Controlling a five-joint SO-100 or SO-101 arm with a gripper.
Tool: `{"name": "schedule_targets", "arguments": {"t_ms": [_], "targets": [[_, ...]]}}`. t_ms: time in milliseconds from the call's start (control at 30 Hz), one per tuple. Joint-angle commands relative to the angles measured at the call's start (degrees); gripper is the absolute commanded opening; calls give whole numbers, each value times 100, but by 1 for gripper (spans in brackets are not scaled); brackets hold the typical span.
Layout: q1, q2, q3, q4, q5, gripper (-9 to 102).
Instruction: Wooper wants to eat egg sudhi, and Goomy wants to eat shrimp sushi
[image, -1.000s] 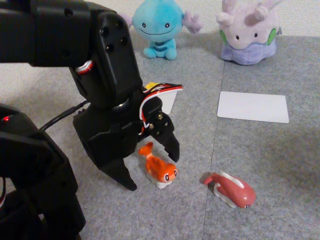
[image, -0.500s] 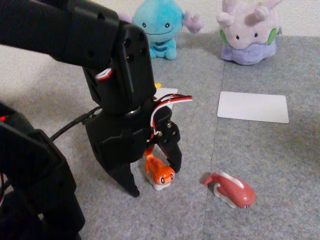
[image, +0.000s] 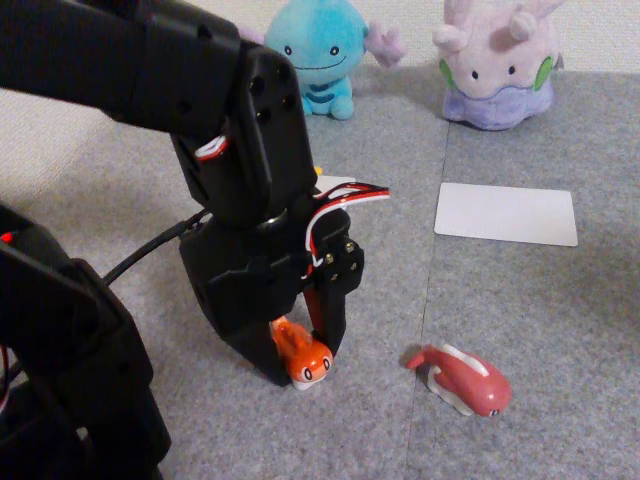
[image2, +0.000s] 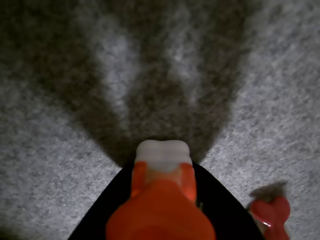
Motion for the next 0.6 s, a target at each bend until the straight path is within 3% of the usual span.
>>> {"name": "schedule_targets", "arguments": {"t_ms": [0,567], "targets": [[-62,-185,-105,-44,360,2],[-712,-237,-2355,624,3647,2]]}}
